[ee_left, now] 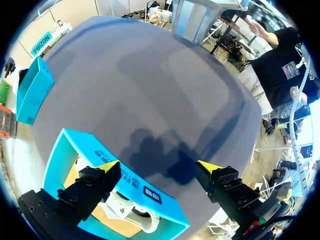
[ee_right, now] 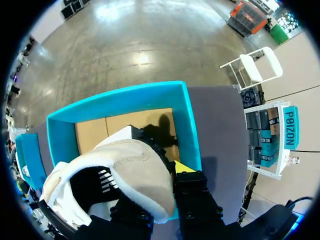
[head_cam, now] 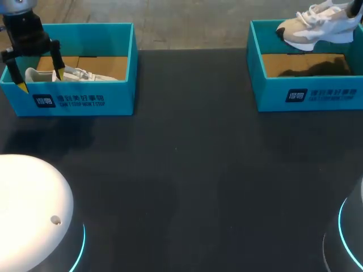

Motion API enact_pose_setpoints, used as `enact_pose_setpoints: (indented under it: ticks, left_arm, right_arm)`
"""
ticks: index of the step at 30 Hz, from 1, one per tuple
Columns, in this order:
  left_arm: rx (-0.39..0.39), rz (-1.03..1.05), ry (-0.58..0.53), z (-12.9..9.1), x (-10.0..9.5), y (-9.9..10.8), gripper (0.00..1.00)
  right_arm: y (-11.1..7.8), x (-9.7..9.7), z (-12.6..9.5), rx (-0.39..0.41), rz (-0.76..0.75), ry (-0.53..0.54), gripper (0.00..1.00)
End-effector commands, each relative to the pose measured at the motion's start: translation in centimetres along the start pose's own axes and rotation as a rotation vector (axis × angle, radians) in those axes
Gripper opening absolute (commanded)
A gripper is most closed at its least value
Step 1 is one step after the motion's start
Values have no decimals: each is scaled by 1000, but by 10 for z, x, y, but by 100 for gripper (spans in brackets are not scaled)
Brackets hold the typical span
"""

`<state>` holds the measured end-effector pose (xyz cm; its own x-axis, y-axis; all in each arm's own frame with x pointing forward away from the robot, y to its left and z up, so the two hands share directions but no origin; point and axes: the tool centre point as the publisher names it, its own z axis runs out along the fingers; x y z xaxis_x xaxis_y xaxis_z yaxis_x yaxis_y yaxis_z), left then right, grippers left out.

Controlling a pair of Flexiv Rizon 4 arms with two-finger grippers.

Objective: Take the shoe out of the shoebox, open the shoe tongue, remove and reinsert the insole, then place the shoe into the shoebox

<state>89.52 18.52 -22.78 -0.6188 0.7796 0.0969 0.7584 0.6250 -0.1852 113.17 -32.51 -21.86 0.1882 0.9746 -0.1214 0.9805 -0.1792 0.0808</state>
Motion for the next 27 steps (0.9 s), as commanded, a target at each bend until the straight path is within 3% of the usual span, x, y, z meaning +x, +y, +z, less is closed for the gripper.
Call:
enact_pose_setpoints:
  ticks: [1, 10, 27]
  left_arm:
    - [-2, 0, -2, 0, 1, 0, 100]
    - [-2, 0, -2, 0, 1, 0, 100]
    - [-2, 0, -2, 0, 1, 0, 100]
  right_arm:
    - [-20, 2, -38, -58, 4, -8, 0]
    - [-27, 16, -80, -128, -48, 28, 0]
    - [-27, 16, -80, -128, -48, 28, 0]
